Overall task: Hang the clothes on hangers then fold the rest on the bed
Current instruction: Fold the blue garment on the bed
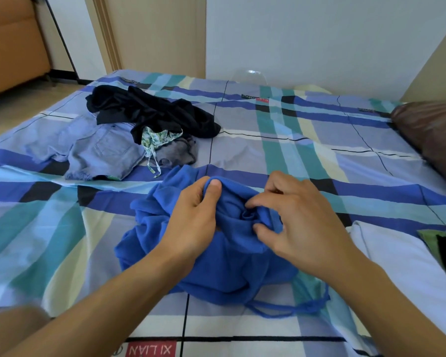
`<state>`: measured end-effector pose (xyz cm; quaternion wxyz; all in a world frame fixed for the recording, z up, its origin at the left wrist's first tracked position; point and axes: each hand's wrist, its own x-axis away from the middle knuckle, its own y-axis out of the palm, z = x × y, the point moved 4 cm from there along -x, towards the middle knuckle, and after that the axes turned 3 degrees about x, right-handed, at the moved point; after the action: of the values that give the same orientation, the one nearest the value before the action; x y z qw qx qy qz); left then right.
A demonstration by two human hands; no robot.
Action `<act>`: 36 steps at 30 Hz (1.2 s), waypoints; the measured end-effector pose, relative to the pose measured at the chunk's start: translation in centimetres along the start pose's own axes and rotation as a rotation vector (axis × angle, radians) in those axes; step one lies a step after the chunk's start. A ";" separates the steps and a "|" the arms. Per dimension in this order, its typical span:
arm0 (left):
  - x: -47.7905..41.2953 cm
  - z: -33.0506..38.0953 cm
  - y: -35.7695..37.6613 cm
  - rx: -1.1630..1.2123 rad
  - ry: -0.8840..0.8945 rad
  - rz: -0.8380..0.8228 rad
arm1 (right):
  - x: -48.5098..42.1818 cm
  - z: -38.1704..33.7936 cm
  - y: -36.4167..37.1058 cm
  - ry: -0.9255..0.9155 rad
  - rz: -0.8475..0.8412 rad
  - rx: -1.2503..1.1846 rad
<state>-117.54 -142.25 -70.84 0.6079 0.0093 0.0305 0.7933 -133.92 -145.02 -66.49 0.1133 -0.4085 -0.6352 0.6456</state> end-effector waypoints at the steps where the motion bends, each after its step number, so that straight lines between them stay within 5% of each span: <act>1: 0.1 -0.1 0.0 -0.012 0.005 -0.001 | -0.1 0.1 0.2 0.010 -0.026 0.008; 7: 0.7 0.8 0.6 -0.075 0.131 -0.076 | 0.0 0.8 1.4 0.195 -0.133 -0.345; 19: 0.9 0.1 1.7 -0.133 0.230 -0.236 | -0.1 1.0 4.3 0.431 -0.189 -0.485; 25: 1.4 0.0 2.0 -0.091 0.200 -0.328 | -0.3 2.2 3.4 0.490 -0.026 -0.748; 31: 0.2 -3.0 2.1 -0.426 0.307 -0.249 | -0.6 2.2 1.2 0.434 0.016 -0.906; 36: -0.5 -3.4 1.7 -0.622 0.263 -0.292 | -1.1 4.9 -1.9 0.455 0.284 -1.104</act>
<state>-119.19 -143.29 -74.13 0.6795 -0.2825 -0.1332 0.6639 -137.25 -149.03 -64.99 -0.0697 -0.6152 -0.7750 0.1268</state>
